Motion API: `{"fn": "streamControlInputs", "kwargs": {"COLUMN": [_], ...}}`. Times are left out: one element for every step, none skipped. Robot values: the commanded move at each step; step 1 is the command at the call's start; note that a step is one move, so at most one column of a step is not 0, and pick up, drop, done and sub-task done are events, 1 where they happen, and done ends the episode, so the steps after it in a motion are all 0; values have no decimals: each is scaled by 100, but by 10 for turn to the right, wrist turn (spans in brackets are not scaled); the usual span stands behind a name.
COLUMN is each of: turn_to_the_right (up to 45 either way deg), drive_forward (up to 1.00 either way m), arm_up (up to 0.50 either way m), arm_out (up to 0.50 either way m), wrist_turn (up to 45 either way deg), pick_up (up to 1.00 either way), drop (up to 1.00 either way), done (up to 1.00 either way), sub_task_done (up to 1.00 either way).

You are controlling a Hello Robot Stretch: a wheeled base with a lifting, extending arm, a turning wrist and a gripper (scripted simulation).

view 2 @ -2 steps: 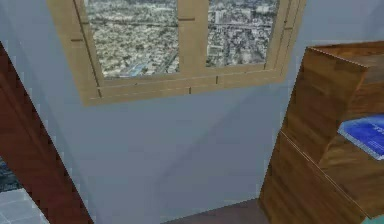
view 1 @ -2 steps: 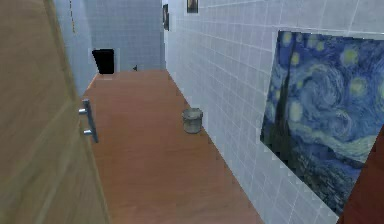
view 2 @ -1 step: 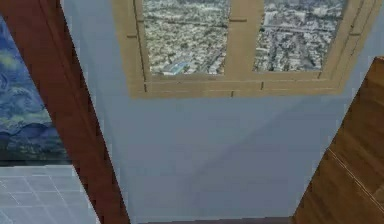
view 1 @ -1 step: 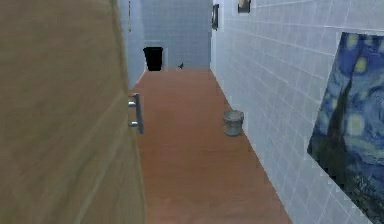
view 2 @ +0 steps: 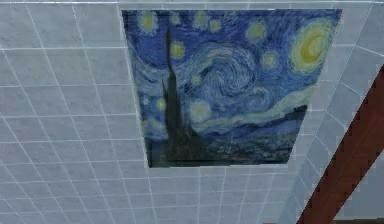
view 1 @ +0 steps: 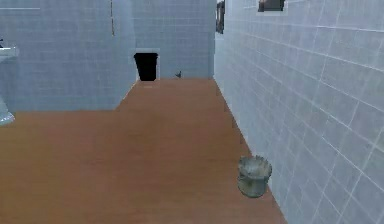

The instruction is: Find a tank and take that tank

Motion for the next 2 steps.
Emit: {"fn": "streamControlInputs", "kwargs": {"turn_to_the_right": [-150, 0], "drive_forward": [0, 5], "arm_up": [0, 0], "arm_out": [0, 0], "wrist_turn": [0, 0], "pick_up": [0, 0], "drop": [0, 0], "done": [0, 0], "sub_task_done": [0, 0]}}
